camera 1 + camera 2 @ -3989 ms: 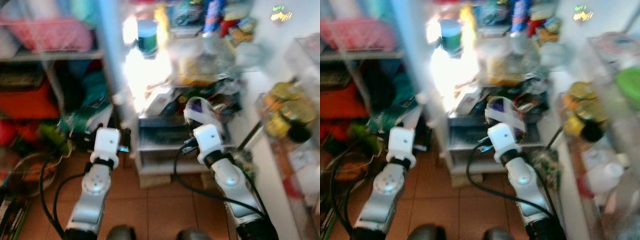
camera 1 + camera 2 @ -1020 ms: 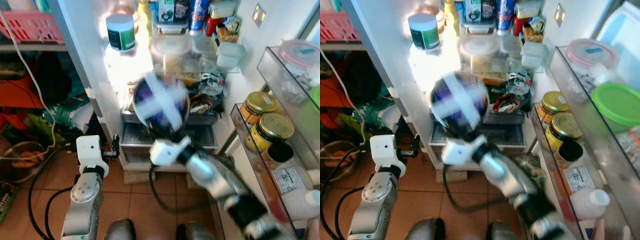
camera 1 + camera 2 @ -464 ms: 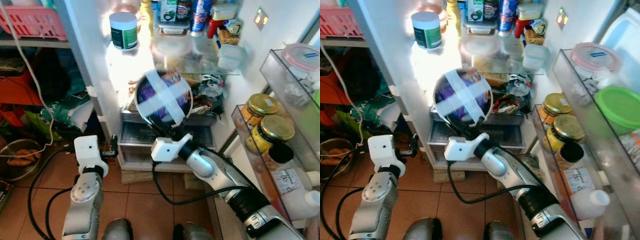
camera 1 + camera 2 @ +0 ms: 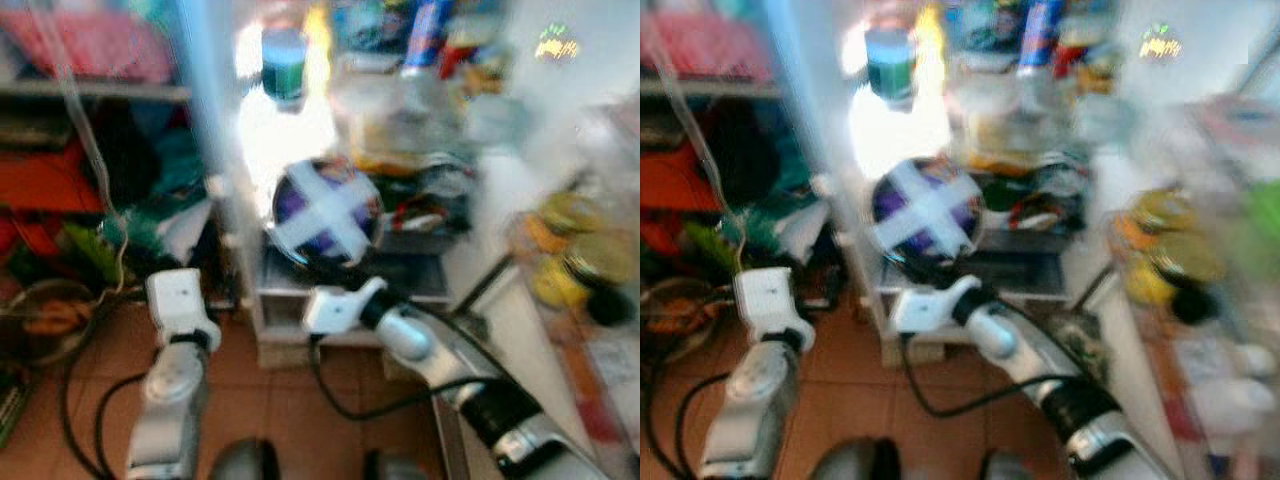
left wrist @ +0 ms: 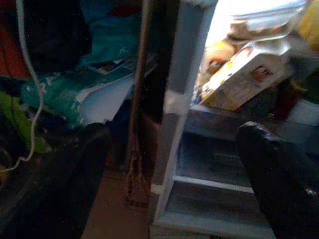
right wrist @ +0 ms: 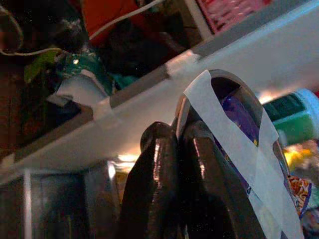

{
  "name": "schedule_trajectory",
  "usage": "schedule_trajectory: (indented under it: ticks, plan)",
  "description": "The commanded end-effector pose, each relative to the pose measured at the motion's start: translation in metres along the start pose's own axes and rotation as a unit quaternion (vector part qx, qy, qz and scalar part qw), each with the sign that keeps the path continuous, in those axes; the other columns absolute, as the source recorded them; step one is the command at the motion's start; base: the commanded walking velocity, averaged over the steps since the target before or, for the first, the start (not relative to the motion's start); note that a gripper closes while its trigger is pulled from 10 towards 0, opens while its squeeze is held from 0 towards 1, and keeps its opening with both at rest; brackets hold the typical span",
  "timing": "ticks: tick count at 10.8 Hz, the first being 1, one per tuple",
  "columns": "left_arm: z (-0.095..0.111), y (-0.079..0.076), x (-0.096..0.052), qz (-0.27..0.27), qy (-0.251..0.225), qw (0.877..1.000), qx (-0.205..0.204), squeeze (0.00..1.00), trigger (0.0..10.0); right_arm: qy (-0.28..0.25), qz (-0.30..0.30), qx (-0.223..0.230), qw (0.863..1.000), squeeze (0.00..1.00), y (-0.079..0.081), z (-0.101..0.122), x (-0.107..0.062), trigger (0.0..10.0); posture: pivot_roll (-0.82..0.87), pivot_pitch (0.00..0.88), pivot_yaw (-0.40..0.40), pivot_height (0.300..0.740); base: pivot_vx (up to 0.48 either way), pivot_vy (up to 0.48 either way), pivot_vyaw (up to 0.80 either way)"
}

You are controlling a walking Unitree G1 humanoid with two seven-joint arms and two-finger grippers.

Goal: Restocking fridge

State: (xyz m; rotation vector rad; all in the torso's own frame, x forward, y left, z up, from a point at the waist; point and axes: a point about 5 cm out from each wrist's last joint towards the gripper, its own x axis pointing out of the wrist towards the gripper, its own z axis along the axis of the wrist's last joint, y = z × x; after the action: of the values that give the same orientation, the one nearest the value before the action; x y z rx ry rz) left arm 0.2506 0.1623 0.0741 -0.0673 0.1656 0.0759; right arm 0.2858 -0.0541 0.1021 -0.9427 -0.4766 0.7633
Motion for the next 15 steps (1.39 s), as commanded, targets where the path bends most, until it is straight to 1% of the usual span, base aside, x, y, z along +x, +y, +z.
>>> schedule_trajectory:
  ticks: [1,2,3,4,8,10,11,12,13,15]
  plan:
    - [-0.0031,0.0013,-0.0004,0.001,0.006,1.000,0.005,0.00,10.0,-0.011,-0.014,0.001,1.000,0.00,-0.0058,0.0037,0.0026,10.0,0.02,0.112,-0.030,0.740,0.000,0.000,0.00]
    - [-0.0001,-0.0009,-0.0005,-0.013,-0.006,1.000,0.000,0.00,10.0,-0.006,-0.019,0.003,1.000,0.00,-0.0077,0.0016,0.0011,10.0,0.02,0.111,-0.029,0.740,0.000,0.000,0.00]
    - [0.0000,-0.0019,-0.0009,-0.022,-0.005,1.000,-0.003,0.00,10.0,-0.003,-0.021,0.005,1.000,0.00,-0.0080,0.0002,-0.0005,10.0,0.02,0.111,-0.028,0.740,0.000,0.259,0.00]
    - [0.0004,-0.0013,-0.0009,-0.020,-0.007,1.000,0.000,0.00,10.0,-0.001,-0.022,0.006,1.000,0.00,-0.0079,-0.0007,-0.0014,10.0,0.02,0.111,-0.028,0.740,0.292,0.000,0.00]
    - [-0.0005,-0.0036,-0.0007,-0.031,-0.009,0.999,-0.003,0.00,10.0,-0.003,-0.023,0.010,1.000,0.00,-0.0089,-0.0005,-0.0031,10.0,0.01,0.110,-0.029,0.740,0.459,0.000,0.00]
    - [-0.0003,-0.0046,-0.0004,-0.032,-0.010,0.999,0.004,0.00,10.0,-0.003,-0.023,0.011,1.000,0.00,-0.0096,-0.0007,-0.0037,10.0,0.01,0.110,-0.029,0.740,0.469,0.000,0.00]
    - [-0.0021,-0.0047,-0.0001,-0.032,-0.007,0.999,-0.006,0.00,10.0,-0.003,-0.022,0.011,1.000,0.00,-0.0090,-0.0008,-0.0040,10.0,0.01,0.105,-0.028,0.740,0.405,0.000,0.00]
    - [-0.0019,-0.0043,0.0000,-0.030,-0.007,1.000,0.004,0.00,10.0,-0.003,-0.022,0.012,1.000,0.00,-0.0088,-0.0005,-0.0044,10.0,0.01,0.104,-0.028,0.740,0.259,0.000,0.00]
    - [-0.0017,-0.0033,0.0008,-0.017,-0.010,1.000,0.004,0.00,10.0,-0.004,-0.023,0.013,1.000,0.00,-0.0086,-0.0003,-0.0044,10.0,0.01,0.104,-0.028,0.740,0.000,0.000,0.00]
    - [-0.0017,-0.0042,0.0005,-0.030,-0.007,1.000,-0.002,0.00,10.0,-0.005,-0.023,0.014,1.000,0.00,-0.0081,0.0004,-0.0050,10.0,0.01,0.105,-0.025,0.740,0.000,0.000,0.00]
